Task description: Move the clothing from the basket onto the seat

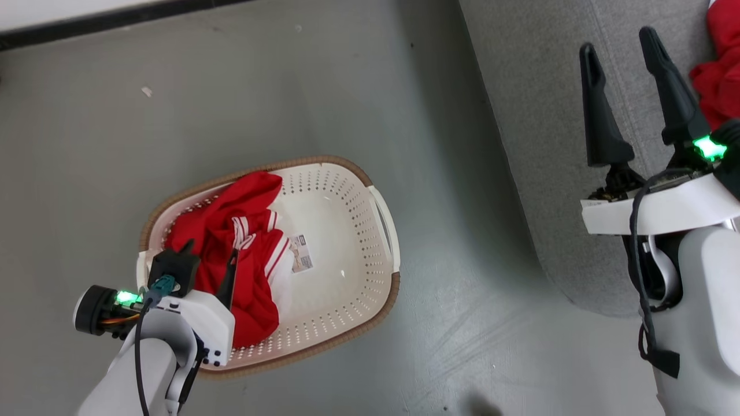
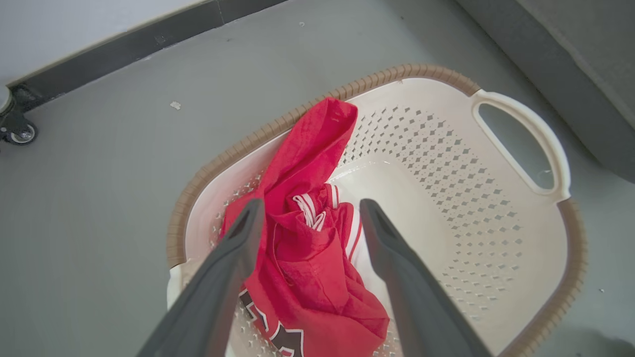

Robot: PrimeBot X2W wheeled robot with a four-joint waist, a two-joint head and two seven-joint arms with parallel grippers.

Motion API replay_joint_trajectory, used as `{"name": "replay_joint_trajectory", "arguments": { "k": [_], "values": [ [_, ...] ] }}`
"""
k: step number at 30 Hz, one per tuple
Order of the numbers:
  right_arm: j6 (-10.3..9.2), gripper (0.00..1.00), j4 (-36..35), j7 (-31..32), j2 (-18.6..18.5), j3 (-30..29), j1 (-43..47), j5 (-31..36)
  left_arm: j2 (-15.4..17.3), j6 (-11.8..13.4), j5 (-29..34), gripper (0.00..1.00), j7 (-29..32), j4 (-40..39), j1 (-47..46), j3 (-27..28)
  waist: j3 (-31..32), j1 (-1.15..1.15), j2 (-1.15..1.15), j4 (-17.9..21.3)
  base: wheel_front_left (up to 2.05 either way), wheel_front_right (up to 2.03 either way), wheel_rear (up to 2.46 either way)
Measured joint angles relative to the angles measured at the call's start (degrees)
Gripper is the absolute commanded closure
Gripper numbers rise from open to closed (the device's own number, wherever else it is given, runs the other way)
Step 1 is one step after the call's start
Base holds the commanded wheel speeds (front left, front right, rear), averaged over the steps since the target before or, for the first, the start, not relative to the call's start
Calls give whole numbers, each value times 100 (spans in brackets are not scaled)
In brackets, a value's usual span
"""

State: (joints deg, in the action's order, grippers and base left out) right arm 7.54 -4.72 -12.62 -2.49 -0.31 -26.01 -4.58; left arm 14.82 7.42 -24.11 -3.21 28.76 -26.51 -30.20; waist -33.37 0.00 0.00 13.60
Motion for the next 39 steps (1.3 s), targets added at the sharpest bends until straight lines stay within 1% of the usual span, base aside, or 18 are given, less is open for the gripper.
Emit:
{"name": "replay_joint_trajectory", "arguments": {
  "k": [9, 13, 21, 30, 37, 39],
  "values": [
    [0, 0, 38, 0, -4, 166, -585, -11, -40, -10, 71, 0, -157, 381, -314, -16, -497, 0, 0, 133, 0, 0, 0],
    [0, 0, 59, 0, -4, 281, -865, -21, -38, -59, 146, 0, -194, 520, -437, -31, -679, 0, 0, 180, 0, 0, 0],
    [0, 0, 110, -1, -9, 280, -1337, -142, -7, -60, 157, 0, -243, 832, -572, -33, -1008, 0, 0, 266, 0, 0, 0],
    [0, 0, 226, -51, -10, 281, -1560, -199, 55, -129, 266, 0, -263, 1189, -818, -104, -1335, 0, 0, 372, 0, 0, 0],
    [0, 0, 305, -103, -10, 292, -1669, -305, 201, -101, 324, 0, -240, 1446, -996, -79, -1522, 0, 0, 458, 0, 0, 0],
    [0, 0, 310, -107, -10, 297, -1700, -307, 197, -101, 324, 0, -240, 1500, -1048, -75, -1570, 0, 0, 484, 0, 0, 0]
  ]
}}
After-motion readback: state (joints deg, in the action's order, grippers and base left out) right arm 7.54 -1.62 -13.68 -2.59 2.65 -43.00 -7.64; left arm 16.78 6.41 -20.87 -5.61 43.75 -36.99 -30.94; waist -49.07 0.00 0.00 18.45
